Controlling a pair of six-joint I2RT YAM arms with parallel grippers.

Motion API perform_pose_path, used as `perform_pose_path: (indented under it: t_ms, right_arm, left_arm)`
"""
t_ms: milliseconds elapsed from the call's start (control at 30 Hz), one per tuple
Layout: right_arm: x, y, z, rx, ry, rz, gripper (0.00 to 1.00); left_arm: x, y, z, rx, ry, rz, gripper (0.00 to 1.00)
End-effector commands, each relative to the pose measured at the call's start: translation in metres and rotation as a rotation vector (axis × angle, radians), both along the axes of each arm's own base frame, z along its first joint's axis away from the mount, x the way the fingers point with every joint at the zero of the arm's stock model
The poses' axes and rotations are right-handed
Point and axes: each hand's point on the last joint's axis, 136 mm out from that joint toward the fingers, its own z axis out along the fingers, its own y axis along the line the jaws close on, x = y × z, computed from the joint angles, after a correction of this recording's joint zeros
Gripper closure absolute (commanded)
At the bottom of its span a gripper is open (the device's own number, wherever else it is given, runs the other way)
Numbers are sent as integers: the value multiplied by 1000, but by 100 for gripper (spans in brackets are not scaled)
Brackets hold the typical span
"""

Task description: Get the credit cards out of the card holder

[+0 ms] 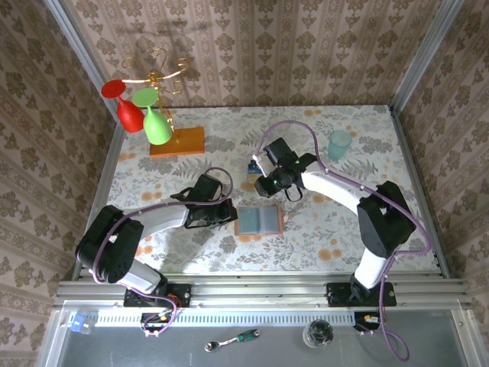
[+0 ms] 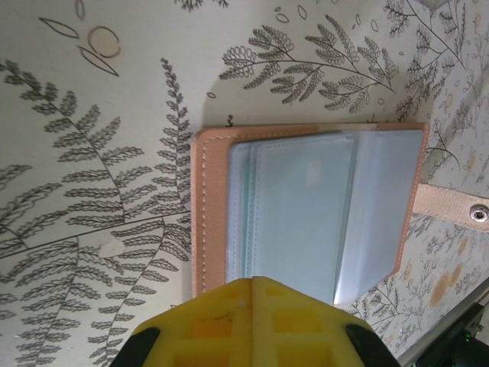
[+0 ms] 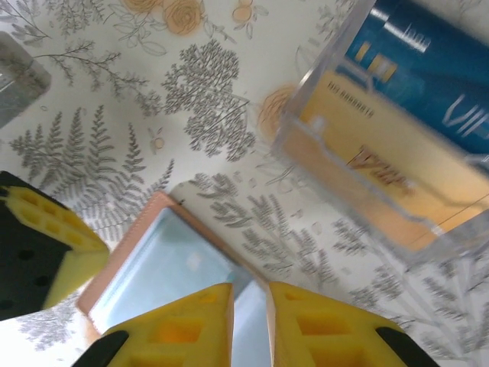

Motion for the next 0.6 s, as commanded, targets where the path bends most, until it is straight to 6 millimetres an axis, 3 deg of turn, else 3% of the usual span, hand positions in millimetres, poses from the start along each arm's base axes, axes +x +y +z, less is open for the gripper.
perform_pose_path:
  t_ms: [0, 233, 567]
  right_arm:
    - [-10, 12, 16, 132, 38, -102, 81]
    - [-29, 11, 8, 230, 118, -201, 84]
    - [-40, 10, -8, 262, 204, -262, 84]
  left_arm:
    - [-1, -5, 0, -5, 2, -3, 97]
    - [-8, -5, -6, 10, 13, -7, 97]
    - [-8, -3, -15, 41, 22, -12, 98]
